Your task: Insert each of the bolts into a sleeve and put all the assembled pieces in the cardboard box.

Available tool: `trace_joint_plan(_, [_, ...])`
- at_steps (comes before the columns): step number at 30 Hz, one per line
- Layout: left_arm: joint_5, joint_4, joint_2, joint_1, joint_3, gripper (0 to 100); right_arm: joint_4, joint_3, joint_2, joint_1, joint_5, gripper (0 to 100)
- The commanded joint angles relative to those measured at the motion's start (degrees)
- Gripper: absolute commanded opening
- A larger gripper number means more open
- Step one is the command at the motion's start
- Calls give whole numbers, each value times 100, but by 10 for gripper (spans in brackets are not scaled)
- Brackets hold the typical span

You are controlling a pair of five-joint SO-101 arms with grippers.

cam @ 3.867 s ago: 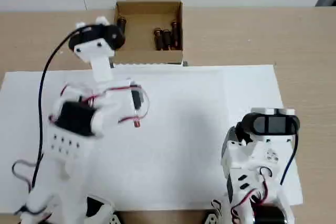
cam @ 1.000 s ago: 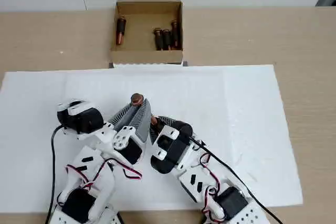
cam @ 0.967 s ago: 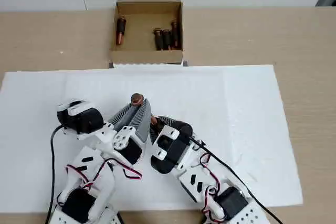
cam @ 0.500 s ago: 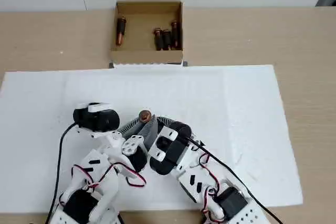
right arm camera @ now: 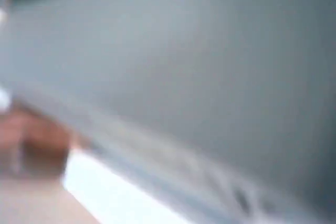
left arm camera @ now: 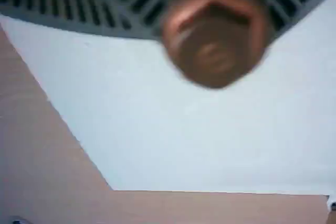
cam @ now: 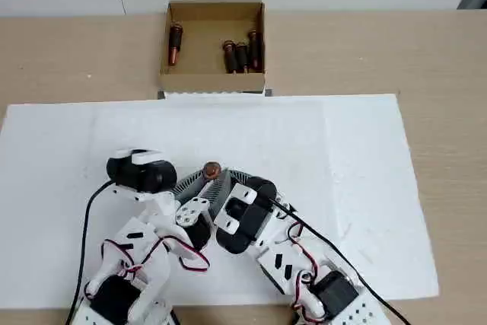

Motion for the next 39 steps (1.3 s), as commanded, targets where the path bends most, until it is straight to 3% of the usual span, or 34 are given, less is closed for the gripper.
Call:
trace_joint_plan(1, [-105, 44, 0, -360, -31, 152, -224, 79, -75, -13, 62, 4])
trace_joint_plan(6, [-334, 62, 0, -712, -145, 155, -189, 79, -75, -4, 62, 4])
trace_joint_plan(20, [-325, 88, 18, -738, -1033, 150, -198, 88, -75, 4, 53, 4])
trace_joint_plan(25, [-325, 79, 18, -1143, -1007, 2, -198, 70, -75, 22, 44, 4])
trace_joint_plan(30, [-440, 79, 9, -1723, -655, 6, -224, 70, -75, 505, 0, 4])
trace_joint_plan(39, [-1547, 70, 0, -2180, 295, 6, -180, 70, -75, 1859, -923, 4])
